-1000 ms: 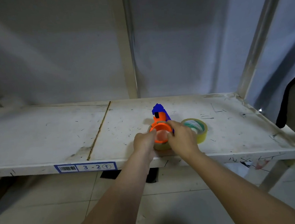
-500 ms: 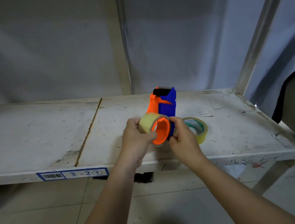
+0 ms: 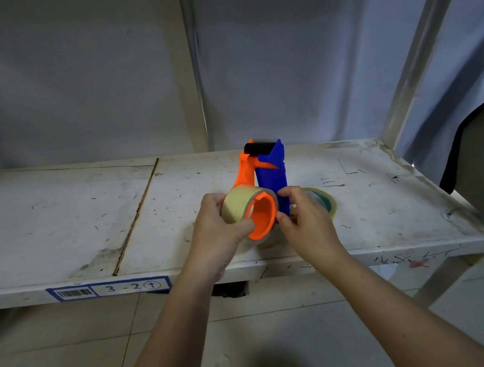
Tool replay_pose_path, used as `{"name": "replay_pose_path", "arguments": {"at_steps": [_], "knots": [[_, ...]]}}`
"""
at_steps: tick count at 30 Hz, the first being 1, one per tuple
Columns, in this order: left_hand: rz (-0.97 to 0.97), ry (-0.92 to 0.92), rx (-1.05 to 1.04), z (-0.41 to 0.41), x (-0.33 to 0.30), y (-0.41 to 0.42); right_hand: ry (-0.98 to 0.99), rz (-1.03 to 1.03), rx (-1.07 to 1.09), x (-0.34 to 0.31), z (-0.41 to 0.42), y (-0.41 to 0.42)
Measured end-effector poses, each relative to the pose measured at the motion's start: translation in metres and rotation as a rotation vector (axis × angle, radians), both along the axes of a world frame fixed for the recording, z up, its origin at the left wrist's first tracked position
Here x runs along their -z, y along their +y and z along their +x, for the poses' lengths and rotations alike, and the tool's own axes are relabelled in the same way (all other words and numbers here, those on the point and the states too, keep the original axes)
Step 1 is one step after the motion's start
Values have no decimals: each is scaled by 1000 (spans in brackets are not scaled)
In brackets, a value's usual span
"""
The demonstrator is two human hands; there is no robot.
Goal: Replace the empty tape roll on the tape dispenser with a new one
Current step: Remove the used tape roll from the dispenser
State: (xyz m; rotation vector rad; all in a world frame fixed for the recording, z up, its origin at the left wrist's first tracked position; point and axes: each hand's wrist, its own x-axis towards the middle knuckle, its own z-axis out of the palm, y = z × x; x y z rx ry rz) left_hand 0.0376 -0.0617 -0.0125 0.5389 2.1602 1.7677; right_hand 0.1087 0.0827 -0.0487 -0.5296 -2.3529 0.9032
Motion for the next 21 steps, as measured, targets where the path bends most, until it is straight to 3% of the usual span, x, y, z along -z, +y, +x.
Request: {"name": "replay_pose_path", "arguments": {"at_steps": [4, 7, 13, 18, 21], "knots": [[28, -83, 8, 1, -1, -2, -27, -17, 24, -4, 1, 5], [83, -188, -2, 4, -2, -3, -42, 182, 114, -12, 7, -2], [136, -249, -13, 6, 0, -1, -221, 283, -137, -30, 13, -30], [127, -271, 111, 13, -5, -1, -193, 65, -140, -28, 9, -31], [239, -465, 99, 7, -10, 0, -100, -41, -159, -29, 11, -28]]}}
